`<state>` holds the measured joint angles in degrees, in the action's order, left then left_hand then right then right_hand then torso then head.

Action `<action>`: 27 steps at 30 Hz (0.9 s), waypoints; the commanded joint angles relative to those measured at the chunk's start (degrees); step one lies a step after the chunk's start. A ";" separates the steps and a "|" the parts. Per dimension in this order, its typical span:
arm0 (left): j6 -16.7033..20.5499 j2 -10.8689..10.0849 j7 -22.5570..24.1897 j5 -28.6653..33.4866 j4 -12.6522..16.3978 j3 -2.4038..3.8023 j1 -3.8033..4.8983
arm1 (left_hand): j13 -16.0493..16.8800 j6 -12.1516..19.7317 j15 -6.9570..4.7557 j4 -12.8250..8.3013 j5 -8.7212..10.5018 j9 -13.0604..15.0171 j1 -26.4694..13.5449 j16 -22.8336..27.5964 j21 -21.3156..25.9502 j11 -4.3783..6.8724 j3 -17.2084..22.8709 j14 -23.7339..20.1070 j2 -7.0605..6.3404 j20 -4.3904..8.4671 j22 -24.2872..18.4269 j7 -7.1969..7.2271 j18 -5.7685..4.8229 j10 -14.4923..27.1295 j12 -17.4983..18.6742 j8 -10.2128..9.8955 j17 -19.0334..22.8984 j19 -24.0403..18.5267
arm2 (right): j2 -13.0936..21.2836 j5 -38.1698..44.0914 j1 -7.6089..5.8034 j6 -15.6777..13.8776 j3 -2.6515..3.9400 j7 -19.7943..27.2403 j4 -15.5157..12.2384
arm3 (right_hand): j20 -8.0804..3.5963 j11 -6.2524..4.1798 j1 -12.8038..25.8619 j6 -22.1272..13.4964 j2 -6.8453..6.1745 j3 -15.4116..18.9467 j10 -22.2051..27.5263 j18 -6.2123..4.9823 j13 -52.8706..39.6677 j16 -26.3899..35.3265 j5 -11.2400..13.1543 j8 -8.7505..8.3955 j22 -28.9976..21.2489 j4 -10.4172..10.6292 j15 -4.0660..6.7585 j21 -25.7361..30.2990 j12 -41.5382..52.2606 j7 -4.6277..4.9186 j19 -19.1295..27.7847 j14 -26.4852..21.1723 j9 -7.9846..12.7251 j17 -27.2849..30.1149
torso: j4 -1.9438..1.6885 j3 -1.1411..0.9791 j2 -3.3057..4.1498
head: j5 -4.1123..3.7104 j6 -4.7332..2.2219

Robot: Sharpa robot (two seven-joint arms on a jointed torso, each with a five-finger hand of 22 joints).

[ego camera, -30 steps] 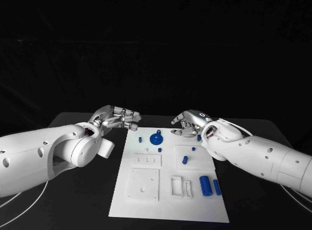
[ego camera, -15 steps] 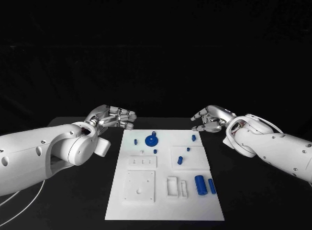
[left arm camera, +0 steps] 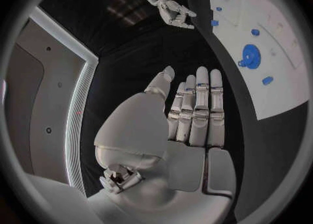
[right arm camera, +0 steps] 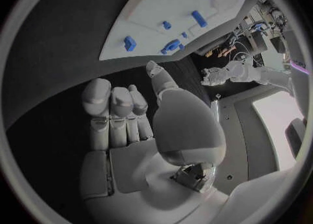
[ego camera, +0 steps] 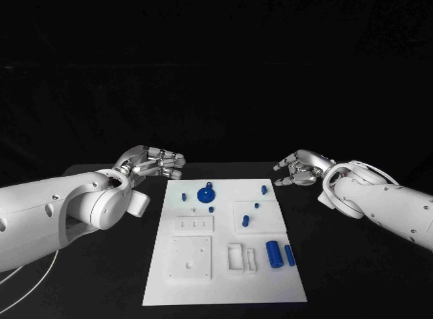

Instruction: Assemble the parts on the task board

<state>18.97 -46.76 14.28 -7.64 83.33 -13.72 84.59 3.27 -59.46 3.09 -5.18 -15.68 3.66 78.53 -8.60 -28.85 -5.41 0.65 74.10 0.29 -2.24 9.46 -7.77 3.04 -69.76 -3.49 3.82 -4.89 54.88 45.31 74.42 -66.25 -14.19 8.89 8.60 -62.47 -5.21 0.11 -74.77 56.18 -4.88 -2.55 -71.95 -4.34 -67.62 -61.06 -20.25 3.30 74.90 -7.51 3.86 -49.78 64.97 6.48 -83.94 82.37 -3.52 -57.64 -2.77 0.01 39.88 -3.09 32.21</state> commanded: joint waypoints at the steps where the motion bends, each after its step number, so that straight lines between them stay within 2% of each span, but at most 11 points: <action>1: -0.98 0.20 0.80 -0.04 -0.01 0.03 -0.06 | 0.08 -0.04 0.08 0.01 -0.28 0.03 0.01 0.19 -0.25 -0.01 0.34 0.28 -0.44 0.15 0.07 0.00 -0.21 0.53 0.15 -0.11 -0.09 -0.15 | -0.97 -0.98 0.34 1.83 0.01 1.53 1.57 | 0.37 0.22 -0.79 -0.39 -0.15 0.38 0.28 -0.62 0.08 0.41 -0.16 0.13 5.97 -0.10 -0.15 0.21 -0.31 -0.09 -1.51 -0.26 0.06 0.08 | -0.22 0.12 0.08 | -0.37 0.08; 5: -1.05 0.31 0.80 -0.04 -0.10 0.03 -0.14 | 0.08 0.01 0.10 -0.03 -0.29 0.03 0.04 0.20 -0.29 -0.04 0.38 0.27 -0.45 0.13 0.08 -0.02 -0.18 0.67 0.14 -0.13 -0.08 -0.17 | -2.19 -1.06 0.89 2.23 -0.01 1.85 3.53 | 0.32 0.11 -1.04 -0.24 0.00 0.26 0.31 -0.58 0.07 0.38 -0.34 0.16 5.99 -0.35 -0.07 0.15 -0.31 -0.18 -1.49 -0.27 0.04 0.06 | -0.40 0.19 0.05 | -0.57 0.24; 13: -1.10 0.45 0.78 -0.04 -0.20 0.03 -0.21 | 0.08 0.05 0.13 -0.15 -0.30 0.03 0.09 0.22 -0.38 -0.14 0.46 0.23 -0.49 0.09 0.11 -0.05 -0.12 0.94 0.15 -0.12 -0.07 -0.26 | -4.09 -1.12 2.02 3.08 -0.03 2.34 5.81 | 0.10 -0.12 -0.69 -0.27 0.48 0.01 0.48 -0.39 0.05 0.55 -1.18 0.15 6.00 -1.73 0.10 0.15 -0.30 -0.34 -1.36 -0.36 0.05 0.18 | -0.79 -0.15 0.32 | -0.77 0.46; 17: -1.11 0.51 0.78 -0.06 -0.22 0.03 -0.23 | 0.08 0.06 0.13 -0.15 -0.30 0.03 0.09 0.22 -0.38 -0.14 0.47 0.23 -0.49 0.08 0.11 -0.05 -0.12 0.95 0.14 -0.12 -0.07 -0.27 | -4.60 -1.12 2.28 3.48 -0.03 2.45 6.51 | 0.01 -0.31 -0.53 0.14 0.79 -0.36 0.57 -0.34 0.09 0.60 -1.44 0.16 5.96 -2.35 0.23 0.31 -0.37 -0.49 -1.29 -0.39 0.04 0.19 | -0.82 -0.26 0.37 | -0.87 0.41; 18: -1.12 0.52 0.78 -0.07 -0.22 0.03 -0.24 | 0.08 0.06 0.13 -0.15 -0.30 0.03 0.09 0.22 -0.38 -0.14 0.47 0.23 -0.49 0.08 0.11 -0.05 -0.12 0.95 0.14 -0.12 -0.07 -0.27 | -4.71 -1.12 2.36 3.59 -0.03 2.46 6.68 | -0.08 -0.35 -0.08 0.19 0.82 -0.92 0.55 -0.25 0.06 0.54 -1.52 0.15 5.95 -3.06 0.26 0.27 -0.35 -0.56 -1.27 -0.35 0.04 0.11 | -0.83 -0.23 0.36 | -0.84 0.39; 27: -1.15 0.57 0.73 -0.12 -0.02 0.03 -0.25 | 0.08 0.07 0.14 -0.29 -0.30 0.03 0.14 0.22 -0.54 -0.17 0.58 0.21 -0.47 0.06 0.18 -0.07 -0.08 1.06 0.14 -0.11 -0.06 -0.36 | -5.70 -1.12 2.80 3.10 -0.04 2.22 8.31 | -0.13 -0.45 0.29 0.24 1.21 -1.87 0.52 -0.28 -0.05 0.49 -1.41 0.16 5.98 -3.52 0.34 0.14 -0.26 -0.54 -1.26 -0.32 0.04 0.02 | -0.85 -0.22 0.34 | -0.88 0.45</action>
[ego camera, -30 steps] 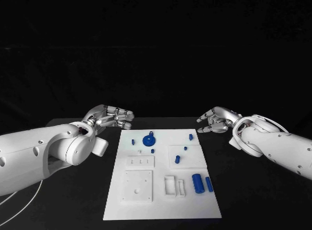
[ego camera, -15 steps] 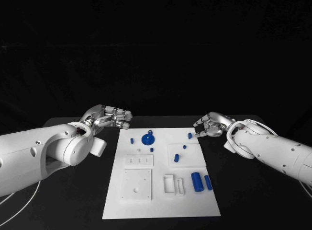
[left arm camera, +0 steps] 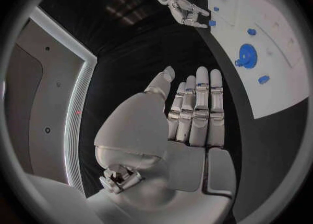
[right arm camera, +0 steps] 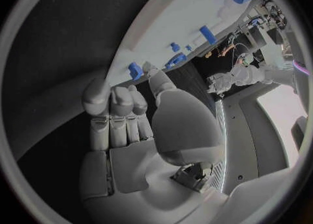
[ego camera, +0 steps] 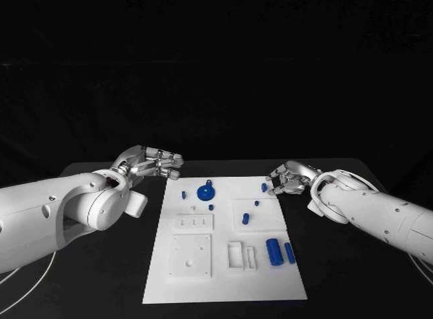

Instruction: Assemble the parts on the task board

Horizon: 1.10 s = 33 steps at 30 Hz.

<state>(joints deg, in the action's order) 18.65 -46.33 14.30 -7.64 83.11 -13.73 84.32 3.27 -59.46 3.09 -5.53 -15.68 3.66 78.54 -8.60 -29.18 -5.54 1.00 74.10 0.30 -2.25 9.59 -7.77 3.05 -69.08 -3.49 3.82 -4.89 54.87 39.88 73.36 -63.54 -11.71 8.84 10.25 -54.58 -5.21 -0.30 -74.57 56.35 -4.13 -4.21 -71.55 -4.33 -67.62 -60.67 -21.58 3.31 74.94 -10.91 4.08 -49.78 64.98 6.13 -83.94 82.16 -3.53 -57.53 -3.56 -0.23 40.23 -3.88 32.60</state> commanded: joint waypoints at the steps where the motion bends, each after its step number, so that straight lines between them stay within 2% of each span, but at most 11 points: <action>1: -0.84 0.14 0.70 -0.12 0.24 0.05 0.01 | 0.08 0.07 0.14 0.06 -0.30 0.03 0.13 0.22 -0.21 -0.05 0.23 0.21 -0.48 0.07 0.05 -0.07 -0.08 0.38 0.14 -0.11 -0.06 -0.36 | -0.40 -0.05 0.11 0.45 0.01 0.51 0.64 | -0.12 -0.02 0.37 0.21 0.54 -0.62 0.09 -0.31 -0.07 0.08 -0.04 0.18 5.96 -0.30 0.12 0.07 -0.22 -0.17 -1.27 -0.09 0.04 -0.11 | -0.07 0.03 -0.02 | -0.12 0.07; 19: -0.92 0.08 0.56 -0.29 0.82 0.06 0.03 | 0.08 0.07 0.14 0.06 -0.30 0.03 0.13 0.22 -0.21 -0.05 0.23 0.21 -0.48 0.07 0.05 -0.07 -0.08 0.38 0.14 -0.11 -0.06 -0.36 | -2.40 -0.05 0.28 0.00 -0.02 0.17 2.99 | -0.04 0.05 1.06 -0.24 0.77 -1.79 0.02 -0.45 -0.17 -0.06 0.48 0.14 5.97 -0.42 0.06 -0.10 -0.09 -0.07 -1.29 -0.03 0.07 -0.32 | -0.11 0.06 0.00 | 0.07 0.41; 33: -1.05 0.13 0.47 -0.39 1.14 0.07 0.03 | 0.08 0.12 0.14 -0.09 -0.24 0.03 0.06 0.20 -0.54 -0.06 0.36 0.22 -0.49 0.05 0.17 -0.10 -0.05 0.38 0.14 -0.12 -0.06 -0.58 | -4.11 -0.05 0.42 0.06 -0.06 0.11 5.00 | -0.01 0.09 1.34 0.10 1.21 -2.47 0.02 -0.48 -0.24 -0.12 1.10 0.15 6.00 -0.45 0.04 -0.24 0.01 -0.05 -1.30 -0.02 0.06 -0.40 | 0.03 0.06 -0.08 | 0.30 0.62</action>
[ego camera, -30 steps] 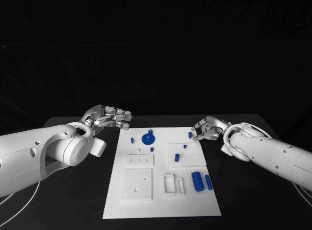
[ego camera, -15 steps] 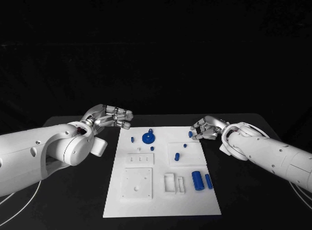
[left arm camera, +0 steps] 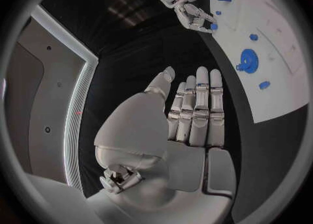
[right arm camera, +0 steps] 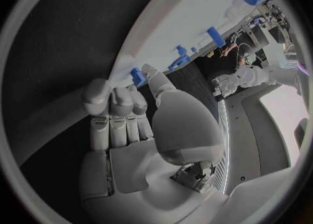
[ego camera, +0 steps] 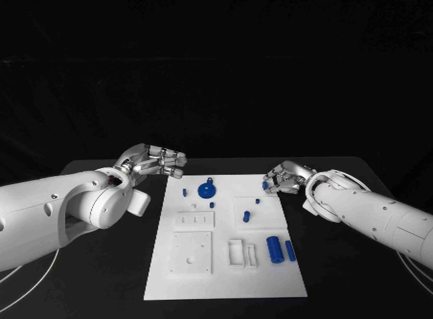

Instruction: Assemble the parts on the task board

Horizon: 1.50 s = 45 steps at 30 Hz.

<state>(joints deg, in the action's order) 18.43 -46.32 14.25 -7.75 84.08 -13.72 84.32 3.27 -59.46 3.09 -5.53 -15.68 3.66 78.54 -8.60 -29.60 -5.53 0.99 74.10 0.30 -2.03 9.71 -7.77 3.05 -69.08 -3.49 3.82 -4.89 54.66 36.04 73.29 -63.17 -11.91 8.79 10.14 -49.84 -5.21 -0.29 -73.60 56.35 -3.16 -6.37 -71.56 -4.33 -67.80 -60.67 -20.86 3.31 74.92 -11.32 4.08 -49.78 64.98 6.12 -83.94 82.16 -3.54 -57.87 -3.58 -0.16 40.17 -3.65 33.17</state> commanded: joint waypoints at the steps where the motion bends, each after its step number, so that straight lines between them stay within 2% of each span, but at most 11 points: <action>1: -0.84 0.11 0.52 -0.29 0.18 0.05 0.04 | 0.09 0.12 0.14 -0.09 -0.24 0.03 0.06 0.20 -0.12 -0.06 0.37 0.22 -0.49 -0.16 0.05 -0.10 -0.05 0.38 0.14 -0.12 -0.06 -0.36 | -0.37 0.02 0.05 0.33 -0.02 0.23 0.37 | 0.00 0.08 0.42 0.20 0.31 -0.42 0.00 -0.49 -0.11 -0.11 0.46 0.16 6.02 -0.03 0.04 -0.25 0.06 -0.04 -1.30 -0.02 0.06 -0.06 | 0.06 -0.02 -0.02 | 0.10 0.06; 5: -0.85 0.14 0.50 -0.31 0.23 0.05 0.04 | 0.09 0.12 0.14 -0.09 -0.24 0.03 0.06 0.20 -0.12 -0.06 0.37 0.22 -0.49 -0.16 0.05 -0.10 -0.05 0.38 0.14 -0.12 -0.06 -0.36 | -0.70 0.03 0.10 0.53 -0.06 0.24 0.67 | 0.01 0.13 0.51 0.92 0.63 -0.89 -0.02 -0.47 -0.16 -0.14 0.95 0.17 6.03 -0.15 0.01 -0.33 0.14 -0.03 -1.31 -0.01 0.04 -0.09 | 0.04 -0.03 -0.02 | 0.10 0.12; 8: -0.88 0.16 0.48 -0.31 0.31 0.05 0.04 | 0.09 0.12 0.14 -0.09 -0.24 0.03 0.06 0.20 -0.12 -0.06 0.37 0.22 -0.49 -0.16 0.05 -0.10 -0.05 0.38 0.14 -0.12 -0.06 -0.36 | -0.88 0.04 0.16 0.63 -0.09 0.25 0.84 | 0.03 0.15 0.57 2.14 0.99 -1.69 -0.02 -0.48 -0.21 -0.22 2.35 0.21 6.04 -0.39 0.00 -0.38 0.22 -0.05 -1.29 0.02 0.00 -0.17 | 0.07 -0.02 -0.04 | 0.08 0.14; 14: -0.95 0.22 0.43 -0.32 0.42 0.05 0.04 | 0.09 0.12 0.14 -0.09 -0.24 0.03 0.06 0.20 -0.12 -0.06 0.37 0.22 -0.49 -0.16 0.05 -0.10 -0.05 0.38 0.14 -0.12 -0.06 -0.36 | -1.14 0.07 0.27 0.76 -0.13 0.30 1.12 | 0.02 0.16 1.35 4.18 1.66 -5.37 -0.11 -0.44 -0.46 -0.27 5.65 0.20 6.06 -0.99 -0.01 -0.58 0.57 -0.20 -1.29 0.03 -0.01 -0.22 | 0.12 -0.04 -0.02 | 0.15 0.23; 21: -0.93 0.26 0.38 -0.32 0.41 0.06 0.04 | 0.09 0.12 0.14 -0.09 -0.24 0.03 0.06 0.20 -0.12 -0.06 0.37 0.22 -0.49 -0.16 0.05 -0.10 -0.05 0.38 0.14 -0.12 -0.06 -0.36 | -1.20 0.31 0.32 0.85 -0.14 0.22 1.26 | 0.07 0.28 1.78 6.20 1.87 -8.30 -0.06 -0.47 -0.53 -0.33 7.85 0.22 6.05 -1.21 -0.07 -0.66 0.71 -0.30 -1.23 0.05 -0.02 -0.28 | 0.14 -0.11 -0.04 | 0.15 0.33; 27: -0.98 0.37 0.36 -0.32 0.40 0.06 0.04 | 0.09 0.12 0.14 -0.04 -0.26 0.03 -0.04 0.18 -0.25 -0.05 0.43 0.23 -0.41 -0.17 0.07 -0.09 -0.05 0.39 0.14 -0.11 -0.07 -0.45 | -1.29 0.53 0.33 0.75 -0.15 0.19 1.31 | 0.05 0.20 1.96 6.97 1.79 -9.88 -0.06 -0.46 -0.54 -0.32 8.74 0.22 6.07 -1.05 -0.02 -0.79 0.79 -0.46 -1.22 0.04 -0.03 -0.27 | 0.15 -0.11 -0.05 | 0.14 0.36; 37: -1.00 0.44 0.36 -0.32 0.38 0.06 0.04 | 0.09 0.12 0.14 -0.04 -0.26 0.03 -0.04 0.18 -0.25 -0.05 0.43 0.23 -0.41 -0.17 0.07 -0.09 -0.05 0.39 0.14 -0.11 -0.07 -0.45 | -1.35 0.46 0.44 -0.80 -0.16 -0.25 1.05 | -0.10 -0.07 2.13 8.29 1.85 -10.35 -0.22 -0.39 -0.67 -0.39 9.07 0.25 6.07 -0.69 0.15 -0.86 0.94 -0.90 -1.24 0.10 -0.06 -0.36 | 0.15 -0.12 -0.06 | -0.14 0.21; 40: -1.02 0.45 0.31 -0.33 0.38 0.06 0.04 | 0.09 0.12 0.14 -0.04 -0.26 0.03 -0.04 0.18 -0.25 -0.05 0.43 0.23 -0.41 -0.17 0.07 -0.09 -0.05 0.39 0.14 -0.11 -0.07 -0.45 | -1.25 -0.10 0.48 -2.86 -0.16 -0.35 0.62 | -0.19 -0.18 2.21 8.70 1.87 -10.47 -0.35 -0.35 -0.74 -0.49 8.72 0.23 6.09 -0.53 0.24 -0.99 1.03 -1.05 -1.31 0.17 -0.05 -0.47 | 0.13 -0.10 -0.06 | -0.20 0.12; 42: -1.13 0.45 0.18 -0.34 0.38 0.06 0.04 | 0.09 0.09 0.14 0.05 -0.27 0.03 -0.10 0.16 -0.31 -0.04 0.48 0.24 -0.31 -0.17 0.08 -0.08 -0.05 0.32 0.13 -0.12 -0.08 -0.48 | -1.06 -0.79 0.56 -4.86 -0.16 -0.42 -0.13 | -0.26 -0.21 2.32 8.56 1.87 -10.81 -0.30 -0.39 -0.66 -0.62 7.46 0.23 6.09 -0.39 0.29 -0.98 0.91 -1.00 -1.34 0.22 -0.05 -0.62 | 0.14 -0.11 -0.05 | -0.23 0.08; 45: -1.31 0.43 -0.05 -0.44 0.35 0.06 0.04 | 0.09 0.05 0.11 0.20 -0.26 0.04 -0.21 0.15 -0.33 0.07 0.52 0.26 -0.17 -0.16 0.07 -0.02 -0.05 0.05 0.12 -0.10 -0.08 -0.48 | -0.90 -1.45 0.62 -7.07 -0.16 -0.80 -0.91 | -0.28 -0.29 2.59 8.91 1.78 -11.35 -0.38 -0.40 -0.68 -0.77 7.17 0.24 6.11 -0.20 0.33 -1.11 0.92 -1.13 -1.42 0.27 -0.06 -0.82 | 0.28 -0.17 -0.08 | -0.20 0.13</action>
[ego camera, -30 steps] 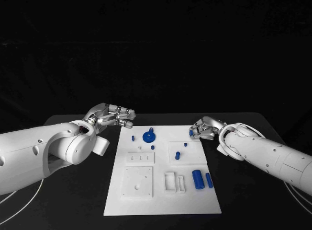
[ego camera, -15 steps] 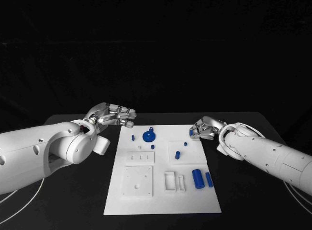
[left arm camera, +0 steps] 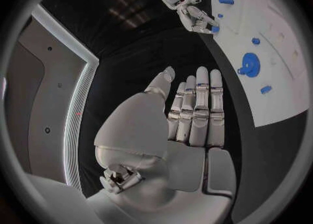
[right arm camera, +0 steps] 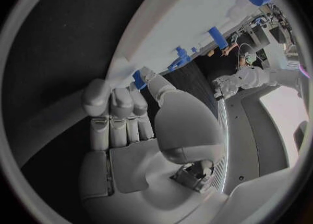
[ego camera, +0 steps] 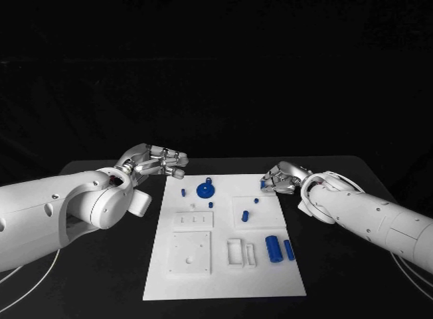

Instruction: Assemble the parts on the task board

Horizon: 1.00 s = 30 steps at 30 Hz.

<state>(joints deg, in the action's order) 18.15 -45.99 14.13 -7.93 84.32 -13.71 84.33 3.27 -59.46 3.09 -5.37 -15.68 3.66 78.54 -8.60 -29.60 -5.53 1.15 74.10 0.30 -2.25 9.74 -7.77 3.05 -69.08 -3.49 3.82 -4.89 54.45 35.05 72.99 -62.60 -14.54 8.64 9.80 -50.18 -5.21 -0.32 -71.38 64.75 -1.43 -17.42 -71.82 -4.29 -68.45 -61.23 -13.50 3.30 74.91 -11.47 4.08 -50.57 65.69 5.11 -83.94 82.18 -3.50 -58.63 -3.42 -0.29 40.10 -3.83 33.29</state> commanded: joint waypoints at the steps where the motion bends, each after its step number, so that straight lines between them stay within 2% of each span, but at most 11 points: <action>1: -1.10 0.11 -0.03 -0.32 0.11 0.05 0.04 | 0.09 -0.01 0.09 0.08 -0.27 0.04 -0.22 0.14 -0.35 0.13 0.39 0.28 -0.13 0.07 0.05 0.01 -0.05 -0.11 0.13 -0.09 -0.09 -0.25 | 0.14 -1.33 0.06 -5.08 0.00 -0.63 -0.85 | -0.33 -0.35 0.28 0.95 0.12 -0.72 -0.18 -0.45 -0.06 -0.26 -0.39 0.25 6.14 -0.11 0.39 -0.42 0.25 -0.21 -1.47 0.30 -0.11 -0.13 | 0.13 -0.03 -0.02 | -0.02 0.02; 5: -1.30 0.09 -0.59 -0.47 0.13 0.06 0.04 | 0.09 -0.58 -0.11 0.39 -0.26 0.05 -0.29 -0.07 -0.47 0.49 0.58 0.59 0.15 0.23 0.08 0.29 -0.11 -1.09 0.13 -0.06 -0.19 -0.09 | 0.44 -2.20 0.10 -7.21 0.00 -1.46 -2.02 | -0.46 -0.61 0.31 2.44 0.30 -1.49 -0.27 -0.44 -0.07 -0.26 -0.09 0.29 6.13 -0.05 0.57 -0.42 0.23 -0.63 -1.51 0.34 -0.21 -0.21 | 0.13 -0.02 -0.05 | 0.13 -0.03; 10: -1.32 0.04 -1.51 -0.61 0.09 0.06 0.06 | 0.10 -1.53 -0.60 0.89 -0.25 0.07 -0.29 -0.75 -0.94 1.06 0.93 1.55 0.55 0.66 0.28 0.68 -0.19 -2.57 0.10 -0.03 -0.52 0.48 | 1.13 -2.63 0.09 -8.04 0.01 -2.78 -4.07 | -0.56 -0.70 0.38 2.76 0.25 -2.03 -0.27 -0.43 -0.03 -0.23 -0.05 0.29 6.09 -0.06 0.64 -0.29 0.12 -0.71 -1.52 0.39 -0.22 -0.30 | 0.24 0.00 -0.11 | 0.26 -0.20; 13: -1.50 0.02 -2.59 -0.93 0.07 0.10 0.11 | 0.11 -2.67 -1.03 1.30 -0.21 0.10 -0.40 -1.34 -1.55 1.62 1.04 2.40 0.79 1.07 0.58 1.13 -0.23 -4.04 0.11 0.06 -0.84 1.13 | 1.68 -1.85 -0.01 -7.67 0.03 -4.40 -5.87 | -0.56 -0.69 0.56 2.65 0.55 -1.99 -0.13 -0.48 0.08 -0.10 1.80 0.27 6.05 0.26 0.63 -0.08 -0.06 -0.74 -1.47 0.34 -0.21 -0.24 | 0.41 0.00 -0.17 | 0.56 -0.30; 17: -2.09 0.28 -5.09 -1.83 -0.30 0.23 0.29 | 0.12 -4.81 -2.03 2.30 0.13 0.09 -0.98 -2.97 -2.95 2.70 0.82 4.53 1.11 1.98 1.28 2.03 -0.33 -6.93 0.14 0.05 -1.66 2.68 | 2.32 -0.11 -0.43 -6.49 0.10 -7.15 -8.88 | -0.56 -0.73 0.81 2.80 0.49 -1.85 -0.09 -0.54 0.11 -0.13 2.40 0.27 6.01 0.62 0.66 0.08 -0.13 -0.85 -1.47 0.37 -0.22 -0.32 | 0.62 0.04 -0.41 | 0.94 -0.43; 20: -2.87 0.87 -8.16 -3.11 -0.95 0.32 0.52 | 0.14 -5.63 -2.49 3.31 0.29 0.07 -1.42 -4.23 -3.76 3.12 0.51 5.22 1.14 2.56 1.73 2.41 -0.67 -8.11 0.13 -0.10 -2.34 3.19 | 2.75 2.05 -0.93 -4.79 0.13 -9.95 -11.87 | -0.56 -0.75 0.64 2.82 0.25 -2.26 -0.02 -0.60 0.13 0.01 2.58 0.29 5.96 1.12 0.68 0.29 -0.22 -0.87 -1.53 0.39 -0.23 -0.34 | 0.88 0.16 -0.74 | 1.36 -0.41; 26: -4.53 2.24 -13.39 -6.11 -1.86 0.38 0.85 | 0.19 -5.64 -3.46 4.85 0.51 0.03 -1.97 -6.91 -5.38 4.03 -0.16 6.86 0.80 3.53 2.61 2.72 -0.92 -11.04 0.09 -0.18 -3.70 4.53 | 3.02 5.46 -1.79 -1.89 0.15 -14.13 -16.58 | -0.59 -0.75 0.62 2.94 -0.59 -4.25 -0.05 -0.60 0.16 0.19 3.11 0.31 5.96 1.90 0.70 0.57 -0.32 -0.83 -1.61 0.41 -0.23 -0.42 | 1.19 0.40 -1.38 | 2.09 -0.23; 30: -6.04 3.57 -17.36 -8.76 -2.47 0.41 1.18 | 0.25 -5.47 -4.12 7.17 1.21 0.03 -2.39 -10.41 -6.87 4.62 -1.40 6.89 0.51 4.33 3.56 2.98 -1.45 -13.16 0.10 -0.15 -5.47 4.98 | 2.88 7.53 -2.31 -0.25 0.15 -16.34 -19.74 | -0.57 -0.79 0.59 3.03 -0.69 -4.35 -0.01 -0.58 0.18 0.22 3.41 0.29 5.99 2.00 0.70 0.49 -0.36 -0.91 -1.64 0.41 -0.24 -0.41 | 1.41 0.59 -1.89 | 2.76 -0.01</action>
<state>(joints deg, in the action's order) 15.13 -42.81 2.30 -12.86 81.98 -13.39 85.23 3.48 -65.00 -0.70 1.51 -14.56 3.76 76.38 -18.57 -36.31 -0.92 -0.16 80.97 0.94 1.95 13.20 -5.31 2.16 -82.14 -3.49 3.82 -10.13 59.49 37.99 76.39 -64.80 -18.29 8.77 -2.40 -68.99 -5.42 -0.82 -70.89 67.21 -1.69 -21.54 -71.88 -4.34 -68.35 -61.22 -10.41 3.43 74.91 -9.56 4.47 -50.18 65.68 4.31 -84.15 82.57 -3.64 -58.96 -2.22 0.12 38.72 -1.52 33.13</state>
